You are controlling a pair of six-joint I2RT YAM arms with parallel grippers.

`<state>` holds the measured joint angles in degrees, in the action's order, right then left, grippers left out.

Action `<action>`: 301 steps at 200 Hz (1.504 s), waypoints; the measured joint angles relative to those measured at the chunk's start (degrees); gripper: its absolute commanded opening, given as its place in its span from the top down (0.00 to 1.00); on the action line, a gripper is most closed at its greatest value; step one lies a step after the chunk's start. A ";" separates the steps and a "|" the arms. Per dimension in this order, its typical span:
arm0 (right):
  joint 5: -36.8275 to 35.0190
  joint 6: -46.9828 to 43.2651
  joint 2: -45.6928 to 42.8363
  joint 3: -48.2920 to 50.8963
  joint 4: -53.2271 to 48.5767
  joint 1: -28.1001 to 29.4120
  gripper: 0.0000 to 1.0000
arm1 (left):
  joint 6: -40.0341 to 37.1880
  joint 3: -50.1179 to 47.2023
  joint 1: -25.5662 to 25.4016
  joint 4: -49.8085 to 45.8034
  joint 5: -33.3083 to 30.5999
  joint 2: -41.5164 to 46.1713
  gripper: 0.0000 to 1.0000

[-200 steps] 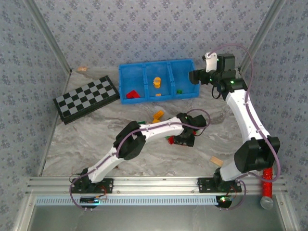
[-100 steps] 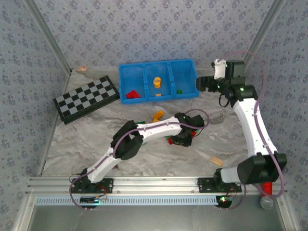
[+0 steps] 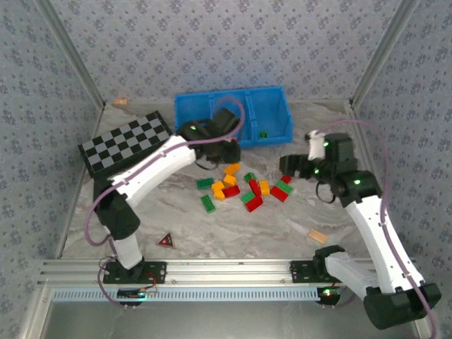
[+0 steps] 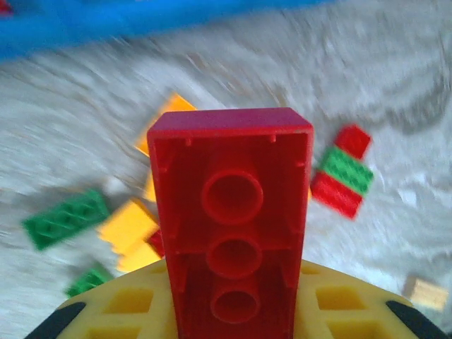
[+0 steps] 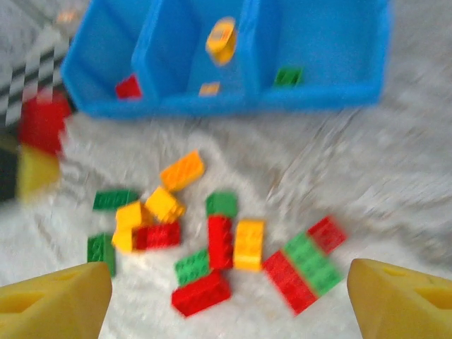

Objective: Sort the legos into containers by color
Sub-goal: Pick up the lego from the center of the table, then place the lego in the container.

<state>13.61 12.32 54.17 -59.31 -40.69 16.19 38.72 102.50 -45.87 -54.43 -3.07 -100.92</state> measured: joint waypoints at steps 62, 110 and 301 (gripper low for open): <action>-11.52 15.93 5.75 4.11 0.96 28.74 0.13 | -6.23 0.26 13.81 2.91 -2.49 -2.62 0.86; -18.75 24.28 18.38 2.75 1.90 41.03 0.16 | -8.26 8.48 18.99 3.85 -1.60 -15.41 0.86; -17.18 21.46 52.72 -20.20 4.28 47.10 0.24 | -9.33 17.03 23.26 1.95 -0.81 -30.99 0.65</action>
<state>-3.57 33.78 106.89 -79.50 -36.40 63.29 29.39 119.52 -22.61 -52.49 -3.88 -131.92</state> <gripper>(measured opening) 0.761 0.336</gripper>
